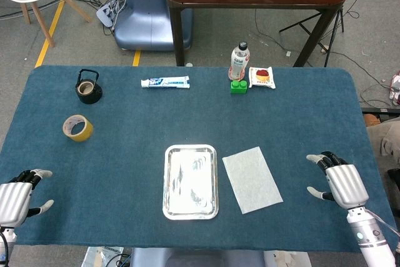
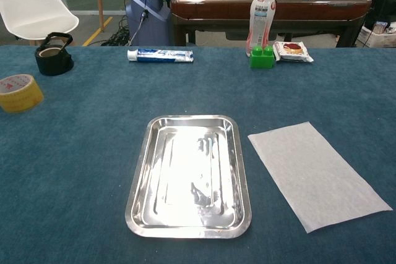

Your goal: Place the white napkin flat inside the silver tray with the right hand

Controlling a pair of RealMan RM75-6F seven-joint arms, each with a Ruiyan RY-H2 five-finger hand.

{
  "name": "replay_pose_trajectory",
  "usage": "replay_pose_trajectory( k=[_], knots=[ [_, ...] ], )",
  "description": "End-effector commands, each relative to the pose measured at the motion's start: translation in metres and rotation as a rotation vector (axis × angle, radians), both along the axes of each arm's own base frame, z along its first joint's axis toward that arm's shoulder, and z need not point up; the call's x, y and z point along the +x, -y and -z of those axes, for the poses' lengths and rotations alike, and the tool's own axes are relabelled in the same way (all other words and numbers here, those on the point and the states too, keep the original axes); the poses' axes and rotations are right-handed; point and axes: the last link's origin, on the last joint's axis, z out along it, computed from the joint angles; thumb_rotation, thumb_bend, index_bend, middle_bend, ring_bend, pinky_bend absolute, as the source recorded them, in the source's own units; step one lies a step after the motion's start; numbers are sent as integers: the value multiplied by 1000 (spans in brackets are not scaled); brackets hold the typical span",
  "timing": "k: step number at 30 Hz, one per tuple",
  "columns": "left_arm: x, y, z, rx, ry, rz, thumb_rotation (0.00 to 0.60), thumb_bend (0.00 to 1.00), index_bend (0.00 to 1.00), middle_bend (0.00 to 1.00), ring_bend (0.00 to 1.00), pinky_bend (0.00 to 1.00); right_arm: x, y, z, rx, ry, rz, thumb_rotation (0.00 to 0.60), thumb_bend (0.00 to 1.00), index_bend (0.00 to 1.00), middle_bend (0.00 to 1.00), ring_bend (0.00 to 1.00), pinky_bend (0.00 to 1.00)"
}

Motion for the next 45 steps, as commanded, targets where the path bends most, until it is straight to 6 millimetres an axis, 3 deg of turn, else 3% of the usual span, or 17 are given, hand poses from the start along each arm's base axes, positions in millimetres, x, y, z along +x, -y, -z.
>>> replay_pose_trajectory(
  k=[1, 9, 14, 17, 22, 26, 34, 45],
  knots=[
    [0, 0, 2, -2, 0, 4, 600, 111, 338, 354, 297, 486, 0, 0, 0, 0, 1, -2, 600, 0, 287, 366, 229, 435],
    [-2, 0, 4, -14, -1, -7, 600, 111, 337, 354, 297, 486, 3, -1, -3, -19, 24, -20, 600, 0, 288, 382, 245, 437],
    [-2, 1, 2, -1, 4, -5, 600, 111, 331, 354, 297, 487, 6, -3, 2, -40, 30, -45, 600, 0, 316, 464, 350, 549],
    [-2, 1, 1, 5, -1, -1, 600, 111, 331, 354, 297, 487, 12, -5, 5, -65, 39, -78, 600, 0, 351, 573, 486, 651],
    [-2, 4, -1, 13, 1, 0, 600, 111, 331, 354, 297, 487, 18, -6, 14, -51, 45, -111, 600, 0, 390, 874, 760, 843],
    [-3, 4, -3, 24, 4, -2, 600, 111, 332, 354, 298, 487, 23, -5, 22, -22, 44, -141, 600, 0, 419, 992, 870, 911],
    [-3, 7, -7, 34, 7, -3, 600, 111, 331, 354, 297, 487, 41, -4, 39, 44, 37, -193, 600, 0, 427, 1000, 982, 987],
    [-5, 8, -10, 41, 13, -9, 600, 111, 332, 354, 297, 487, 47, -8, 64, 134, -12, -200, 600, 0, 427, 1000, 997, 998]
  ],
)
